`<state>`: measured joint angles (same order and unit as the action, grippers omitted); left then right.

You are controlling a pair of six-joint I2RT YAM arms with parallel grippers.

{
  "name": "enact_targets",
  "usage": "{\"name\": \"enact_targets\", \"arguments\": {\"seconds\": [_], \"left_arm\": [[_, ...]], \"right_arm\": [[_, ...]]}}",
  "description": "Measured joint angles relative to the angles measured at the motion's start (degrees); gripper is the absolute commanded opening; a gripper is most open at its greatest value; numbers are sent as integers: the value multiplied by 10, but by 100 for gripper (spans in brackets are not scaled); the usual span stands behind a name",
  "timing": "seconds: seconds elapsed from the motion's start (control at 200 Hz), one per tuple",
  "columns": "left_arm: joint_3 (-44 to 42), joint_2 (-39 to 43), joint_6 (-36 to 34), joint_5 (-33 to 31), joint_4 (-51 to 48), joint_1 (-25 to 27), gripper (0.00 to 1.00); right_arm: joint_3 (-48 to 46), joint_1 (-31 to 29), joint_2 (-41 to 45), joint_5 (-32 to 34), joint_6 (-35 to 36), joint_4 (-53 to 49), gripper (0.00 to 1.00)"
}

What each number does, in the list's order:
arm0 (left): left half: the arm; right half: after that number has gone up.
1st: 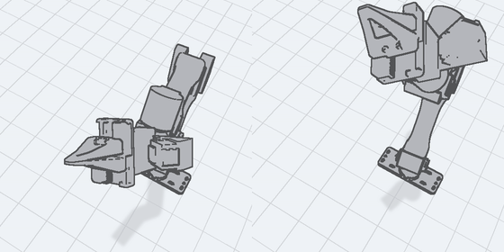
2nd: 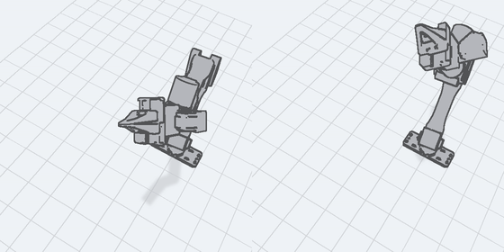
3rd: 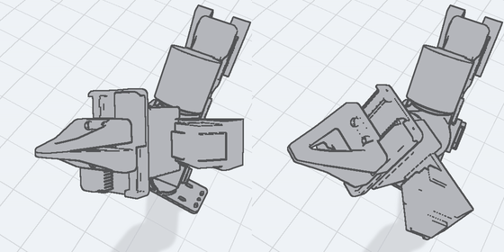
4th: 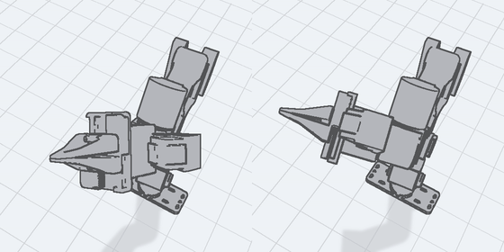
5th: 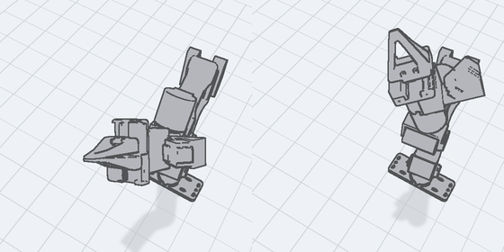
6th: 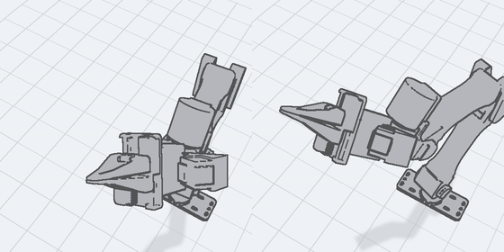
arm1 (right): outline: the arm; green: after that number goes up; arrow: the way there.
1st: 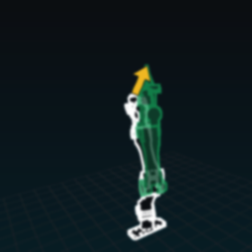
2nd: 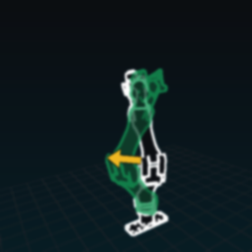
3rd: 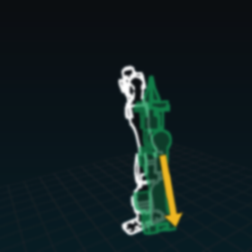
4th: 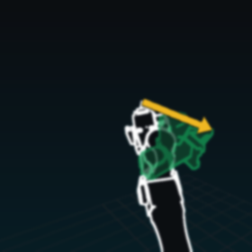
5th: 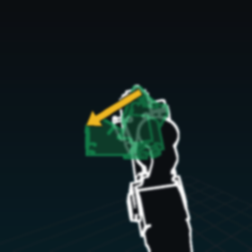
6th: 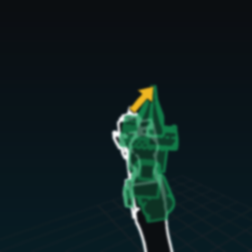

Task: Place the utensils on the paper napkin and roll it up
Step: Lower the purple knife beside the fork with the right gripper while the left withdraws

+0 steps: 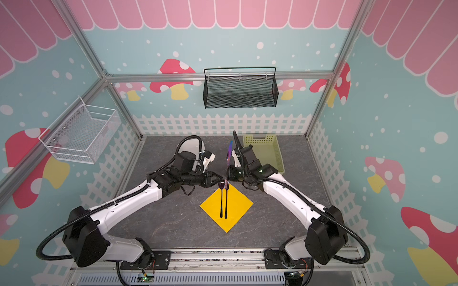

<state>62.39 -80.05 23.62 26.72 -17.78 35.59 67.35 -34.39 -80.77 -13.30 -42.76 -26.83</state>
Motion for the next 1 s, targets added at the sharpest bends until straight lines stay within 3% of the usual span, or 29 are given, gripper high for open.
{"name": "enact_targets", "arguments": {"seconds": [0.56, 1.001], "left_arm": [[-2, 39, -106, 2, -130, -186, 25], [-2, 50, -136, -17, -169, -199, 26]], "right_arm": [[-132, 3, -80, -43, 17, 9, 5], [-149, 2, -138, -63, -10, 48, 5]]}}
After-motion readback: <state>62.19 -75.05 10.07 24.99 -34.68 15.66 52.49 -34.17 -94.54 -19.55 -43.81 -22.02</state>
